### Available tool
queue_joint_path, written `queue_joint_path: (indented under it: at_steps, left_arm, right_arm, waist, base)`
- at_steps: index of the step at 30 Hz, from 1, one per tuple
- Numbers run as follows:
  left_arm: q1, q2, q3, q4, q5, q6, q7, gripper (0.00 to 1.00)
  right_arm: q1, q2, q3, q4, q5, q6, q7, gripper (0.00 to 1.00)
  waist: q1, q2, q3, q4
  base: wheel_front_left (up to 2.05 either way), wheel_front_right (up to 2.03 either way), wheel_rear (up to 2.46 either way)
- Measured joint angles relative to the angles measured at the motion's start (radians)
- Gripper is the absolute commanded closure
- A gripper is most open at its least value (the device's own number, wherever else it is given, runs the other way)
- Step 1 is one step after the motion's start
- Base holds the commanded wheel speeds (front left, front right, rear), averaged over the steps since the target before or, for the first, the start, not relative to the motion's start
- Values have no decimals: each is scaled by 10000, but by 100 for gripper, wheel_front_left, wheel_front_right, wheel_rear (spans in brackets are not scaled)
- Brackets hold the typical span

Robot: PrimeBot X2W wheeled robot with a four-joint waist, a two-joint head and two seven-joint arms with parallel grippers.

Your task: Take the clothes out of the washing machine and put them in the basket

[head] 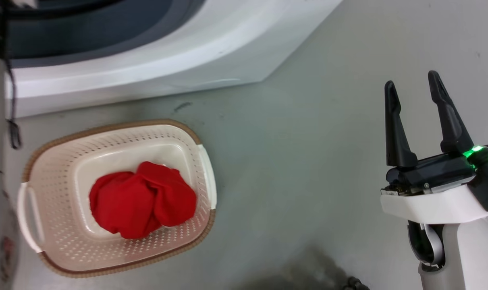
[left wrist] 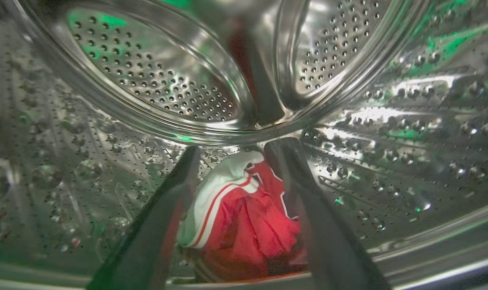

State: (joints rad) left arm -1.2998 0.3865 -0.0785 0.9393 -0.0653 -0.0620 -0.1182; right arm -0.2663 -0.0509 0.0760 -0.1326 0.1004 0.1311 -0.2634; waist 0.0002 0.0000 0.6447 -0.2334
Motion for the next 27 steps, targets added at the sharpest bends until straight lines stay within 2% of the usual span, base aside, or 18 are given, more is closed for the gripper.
queue_joint_path:
  at_steps: [7,15,20,21,27]
  left_arm:
    - [-1960,780,-560,1258,514,-278,1620,0]
    - [-3614,1011,-391,2437,-54,-535,3753,0]
    - [-4288,1168,-533,2648,-113,-585,4500,0]
    - [-4552,1137,-639,2857,-171,-575,5020,0]
    - [-4678,1131,-865,2918,-113,-527,5001,0]
  right_arm:
    - [-224,-2,96,-163,355,0,0,0]
    - [-414,0,107,-410,637,0,0,0]
    - [-430,0,111,-589,767,0,0,0]
    - [-466,2,109,-681,853,0,0,0]
    - [-468,2,94,-744,932,0,0,0]
  waist:
    - [1,0,958,-591]
    - [0,0,1753,-1032]
    - [0,0,2120,-1191]
    - [0,0,2404,-1290]
    - [-1,0,2525,-1323]
  base:
    - [0,0,0]
    - [0,0,0]
    - [0,0,0]
    - [0,0,0]
    - [0,0,0]
